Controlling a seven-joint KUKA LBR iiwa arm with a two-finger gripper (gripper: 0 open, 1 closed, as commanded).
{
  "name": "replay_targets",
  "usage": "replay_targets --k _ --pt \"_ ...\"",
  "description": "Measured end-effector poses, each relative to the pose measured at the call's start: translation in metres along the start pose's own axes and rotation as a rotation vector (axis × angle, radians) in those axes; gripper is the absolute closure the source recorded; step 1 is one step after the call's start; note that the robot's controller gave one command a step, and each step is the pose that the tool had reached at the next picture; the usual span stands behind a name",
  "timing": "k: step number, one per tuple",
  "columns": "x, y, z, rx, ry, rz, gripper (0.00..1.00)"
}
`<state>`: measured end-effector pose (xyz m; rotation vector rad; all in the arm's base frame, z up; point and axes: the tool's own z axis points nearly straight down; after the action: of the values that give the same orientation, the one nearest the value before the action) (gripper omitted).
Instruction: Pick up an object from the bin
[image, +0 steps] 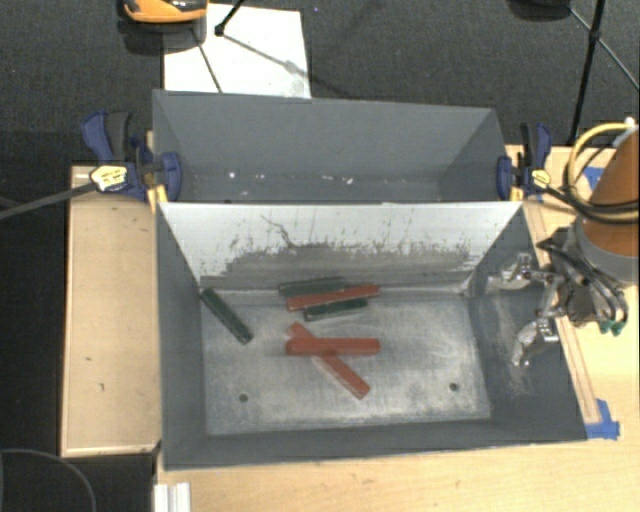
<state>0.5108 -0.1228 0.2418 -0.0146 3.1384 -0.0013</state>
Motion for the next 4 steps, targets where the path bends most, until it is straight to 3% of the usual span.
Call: replay_targets --k 1,2,3,4 --pt "0.000 0.000 0.000 0.000 0.000 -0.001 0.00" --pt "-0.010 0.034 0.057 0.001 -0.005 -0.066 0.00" --pt "0.013 0.035 0.095 -0.002 0.001 0.034 0.00" --pt "-0.003 0.069 0.134 0.000 0.001 -0.027 0.00"
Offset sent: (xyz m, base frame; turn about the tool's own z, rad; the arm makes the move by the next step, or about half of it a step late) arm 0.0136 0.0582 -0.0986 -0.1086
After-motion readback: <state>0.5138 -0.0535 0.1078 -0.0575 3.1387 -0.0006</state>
